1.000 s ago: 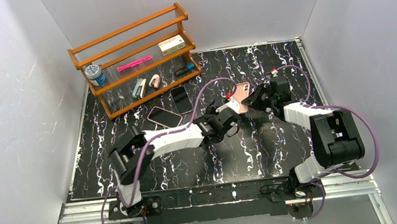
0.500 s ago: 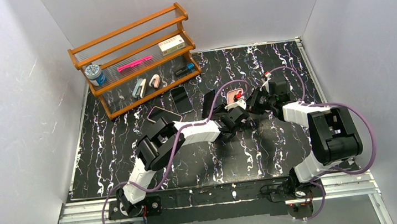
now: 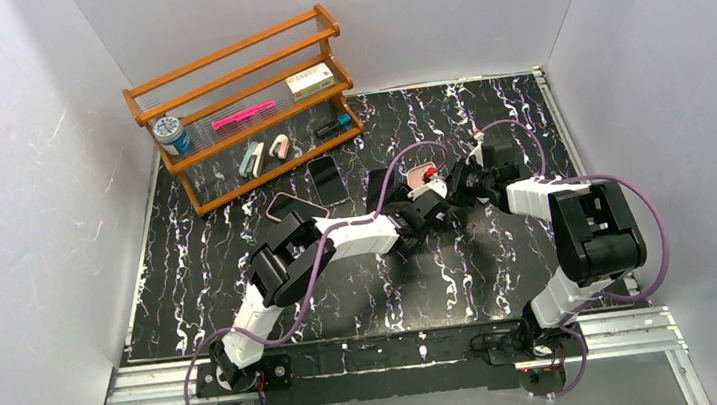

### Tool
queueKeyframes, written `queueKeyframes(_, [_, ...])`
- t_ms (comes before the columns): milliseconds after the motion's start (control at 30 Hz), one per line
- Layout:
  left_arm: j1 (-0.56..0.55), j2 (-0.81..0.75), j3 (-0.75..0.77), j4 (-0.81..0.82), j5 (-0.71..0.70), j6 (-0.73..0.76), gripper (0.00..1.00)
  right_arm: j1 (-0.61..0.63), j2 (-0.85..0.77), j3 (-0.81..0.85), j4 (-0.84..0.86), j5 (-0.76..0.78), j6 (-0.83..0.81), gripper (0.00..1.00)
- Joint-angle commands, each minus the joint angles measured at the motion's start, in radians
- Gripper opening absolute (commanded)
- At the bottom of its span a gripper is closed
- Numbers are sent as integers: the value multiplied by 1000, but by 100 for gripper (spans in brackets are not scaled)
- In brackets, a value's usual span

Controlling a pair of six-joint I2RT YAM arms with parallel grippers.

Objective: Take the phone out of the phone case
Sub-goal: Place the phone at the center of the board.

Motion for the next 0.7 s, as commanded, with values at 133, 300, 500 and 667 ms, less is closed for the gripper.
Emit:
queueKeyframes(133, [38, -9, 77, -15, 78, -69, 60, -7, 29, 83, -16, -9, -30, 1])
queueKeyframes(300, [52, -103, 41, -17, 171, -146, 75, -7, 72, 116, -21, -1, -43, 1])
queueKeyframes(500, [104, -176, 26, -52, 257, -208, 84, -7, 125, 166, -29, -7, -46, 1])
queueKeyframes(667, [177, -293, -39, -59, 367, -338, 89, -7, 179, 200, -23, -25, -26, 1])
